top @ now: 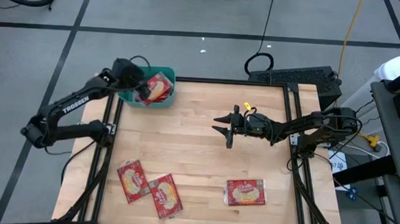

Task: Sort popcorn bags into baskets
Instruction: Put the red popcorn bag into the green bin

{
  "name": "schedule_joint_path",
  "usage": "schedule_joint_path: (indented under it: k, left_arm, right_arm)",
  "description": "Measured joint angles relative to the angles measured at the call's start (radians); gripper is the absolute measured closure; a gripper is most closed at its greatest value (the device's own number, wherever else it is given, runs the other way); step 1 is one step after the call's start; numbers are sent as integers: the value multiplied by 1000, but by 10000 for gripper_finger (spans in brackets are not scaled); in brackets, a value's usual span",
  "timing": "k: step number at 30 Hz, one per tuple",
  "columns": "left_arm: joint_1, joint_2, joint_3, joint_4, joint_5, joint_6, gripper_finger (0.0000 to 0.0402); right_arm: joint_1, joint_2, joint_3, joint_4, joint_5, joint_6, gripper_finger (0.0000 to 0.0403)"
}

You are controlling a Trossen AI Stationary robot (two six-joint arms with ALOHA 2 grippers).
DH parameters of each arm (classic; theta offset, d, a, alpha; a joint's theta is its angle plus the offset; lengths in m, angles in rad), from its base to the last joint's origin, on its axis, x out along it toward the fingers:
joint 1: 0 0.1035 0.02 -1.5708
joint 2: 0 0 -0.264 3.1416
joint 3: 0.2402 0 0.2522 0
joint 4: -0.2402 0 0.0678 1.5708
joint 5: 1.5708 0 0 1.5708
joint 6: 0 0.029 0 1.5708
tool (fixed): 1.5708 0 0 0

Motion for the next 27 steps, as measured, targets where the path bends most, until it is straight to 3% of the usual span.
schedule_joint_path:
  k: [7,12,19,27]
  left_arm:
    - [-290,0,-1,-112,21,-100,259]
    - [-429,7,-16,-171,-147,-172,313]
    - [-442,8,-94,-160,-215,-246,353]
    - [-400,8,-188,-61,-237,-256,362]
  right_arm:
    - [0,0,0,0,0,1,255]
    - [0,0,0,0,0,2,255]
    - [0,0,0,0,0,2,255]
    - [0,0,0,0,0,3,255]
